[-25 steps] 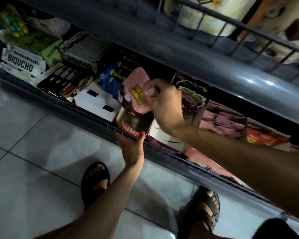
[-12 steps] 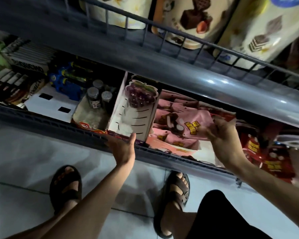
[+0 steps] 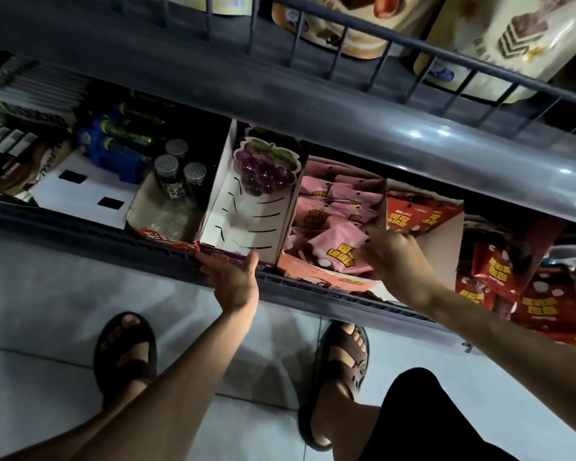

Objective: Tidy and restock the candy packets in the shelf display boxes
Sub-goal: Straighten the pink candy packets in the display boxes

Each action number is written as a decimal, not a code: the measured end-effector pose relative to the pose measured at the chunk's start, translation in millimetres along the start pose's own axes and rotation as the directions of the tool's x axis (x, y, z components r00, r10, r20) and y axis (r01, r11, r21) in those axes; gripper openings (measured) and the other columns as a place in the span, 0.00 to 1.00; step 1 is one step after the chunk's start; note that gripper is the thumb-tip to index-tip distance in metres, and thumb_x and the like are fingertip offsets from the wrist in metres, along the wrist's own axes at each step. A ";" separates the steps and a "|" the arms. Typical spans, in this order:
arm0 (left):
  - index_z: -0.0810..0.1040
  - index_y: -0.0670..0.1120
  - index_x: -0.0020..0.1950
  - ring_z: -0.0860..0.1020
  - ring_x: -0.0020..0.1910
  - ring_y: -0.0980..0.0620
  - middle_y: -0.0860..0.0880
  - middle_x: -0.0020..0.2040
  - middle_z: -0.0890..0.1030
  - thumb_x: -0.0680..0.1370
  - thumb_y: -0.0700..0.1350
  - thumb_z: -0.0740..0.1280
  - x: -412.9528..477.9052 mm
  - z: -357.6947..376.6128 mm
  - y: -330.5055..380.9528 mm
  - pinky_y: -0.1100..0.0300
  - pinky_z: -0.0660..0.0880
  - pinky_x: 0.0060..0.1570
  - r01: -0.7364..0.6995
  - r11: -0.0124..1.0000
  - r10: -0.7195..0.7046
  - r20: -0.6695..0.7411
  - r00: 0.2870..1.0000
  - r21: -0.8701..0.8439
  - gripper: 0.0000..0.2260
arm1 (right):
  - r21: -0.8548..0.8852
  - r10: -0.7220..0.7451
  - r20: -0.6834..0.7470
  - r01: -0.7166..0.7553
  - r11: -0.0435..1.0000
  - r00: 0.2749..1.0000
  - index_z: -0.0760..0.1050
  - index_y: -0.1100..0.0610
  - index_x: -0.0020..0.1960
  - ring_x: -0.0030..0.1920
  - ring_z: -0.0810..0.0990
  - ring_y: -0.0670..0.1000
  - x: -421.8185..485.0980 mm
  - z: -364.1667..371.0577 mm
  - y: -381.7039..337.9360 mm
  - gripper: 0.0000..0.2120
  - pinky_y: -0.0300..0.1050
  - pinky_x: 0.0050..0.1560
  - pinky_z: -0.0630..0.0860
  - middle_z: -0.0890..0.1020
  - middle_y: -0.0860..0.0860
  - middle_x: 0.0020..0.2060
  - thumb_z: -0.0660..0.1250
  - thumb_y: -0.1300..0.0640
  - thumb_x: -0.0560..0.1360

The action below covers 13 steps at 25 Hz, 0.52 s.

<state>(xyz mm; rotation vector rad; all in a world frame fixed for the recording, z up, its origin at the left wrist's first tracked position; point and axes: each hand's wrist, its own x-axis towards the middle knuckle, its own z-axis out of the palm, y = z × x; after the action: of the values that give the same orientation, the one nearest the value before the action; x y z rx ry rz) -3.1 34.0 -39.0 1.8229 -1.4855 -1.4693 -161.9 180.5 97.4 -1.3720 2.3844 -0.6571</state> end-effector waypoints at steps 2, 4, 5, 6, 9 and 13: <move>0.34 0.45 0.77 0.64 0.71 0.34 0.36 0.77 0.54 0.74 0.60 0.67 0.2 0.1 -1.8 0.42 0.67 0.66 -0.001 1.000 0.001 0.005 1.000 0.021 0.49 | -0.142 -0.118 0.077 0.128 0.982 0.990 0.77 0.61 0.53 0.39 0.81 0.51 9.4 4.1 -5.8 0.06 0.51 0.41 0.78 0.83 0.53 0.45 0.66 0.64 0.76; 0.34 0.44 0.77 0.64 0.72 0.35 0.36 0.77 0.54 0.75 0.60 0.67 0.2 0.2 -2.1 0.42 0.67 0.66 -0.002 0.999 0.002 0.009 1.000 0.035 0.49 | -0.261 -0.150 0.156 0.187 0.947 0.976 0.77 0.59 0.57 0.46 0.82 0.56 22.6 15.9 -10.0 0.09 0.53 0.47 0.79 0.83 0.56 0.49 0.65 0.61 0.78; 0.34 0.44 0.77 0.64 0.72 0.35 0.36 0.77 0.54 0.75 0.60 0.67 0.4 0.2 -2.0 0.42 0.67 0.66 -0.002 0.999 0.002 0.010 1.000 0.040 0.49 | -0.298 -0.144 0.201 0.200 0.933 0.969 0.77 0.57 0.58 0.48 0.82 0.57 28.8 23.4 -12.7 0.10 0.53 0.49 0.79 0.83 0.56 0.50 0.64 0.60 0.78; 0.34 0.44 0.77 0.64 0.72 0.35 0.36 0.77 0.53 0.75 0.60 0.67 0.4 0.0 -1.7 0.41 0.67 0.67 -0.001 0.999 0.000 0.010 1.000 0.041 0.49 | -0.322 -0.122 0.242 0.198 0.926 0.963 0.77 0.55 0.60 0.49 0.82 0.57 33.7 30.3 -16.5 0.11 0.53 0.51 0.78 0.82 0.56 0.51 0.63 0.58 0.79; 0.34 0.45 0.77 0.62 0.72 0.34 0.36 0.78 0.52 0.74 0.60 0.67 0.9 0.8 -1.2 0.41 0.66 0.67 0.012 0.999 -0.012 0.016 1.000 0.033 0.49 | -0.330 -0.040 0.330 0.155 0.931 0.943 0.77 0.54 0.61 0.50 0.81 0.56 42.8 41.8 -18.9 0.12 0.50 0.54 0.77 0.82 0.55 0.51 0.62 0.57 0.80; 0.34 0.44 0.77 0.59 0.74 0.35 0.35 0.78 0.50 0.75 0.59 0.67 -0.3 1.7 0.1 0.43 0.64 0.68 0.019 0.999 -0.019 0.018 1.000 0.030 0.49 | -0.424 -0.033 0.425 0.231 0.876 0.905 0.74 0.53 0.61 0.46 0.80 0.54 51.8 38.9 -19.3 0.12 0.50 0.47 0.77 0.80 0.53 0.50 0.56 0.58 0.82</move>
<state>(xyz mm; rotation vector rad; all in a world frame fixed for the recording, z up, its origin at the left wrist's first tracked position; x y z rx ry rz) -4.5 34.7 -39.4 1.8501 -1.5103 -1.4847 -154.7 117.9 72.7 -1.6763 2.1849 0.1985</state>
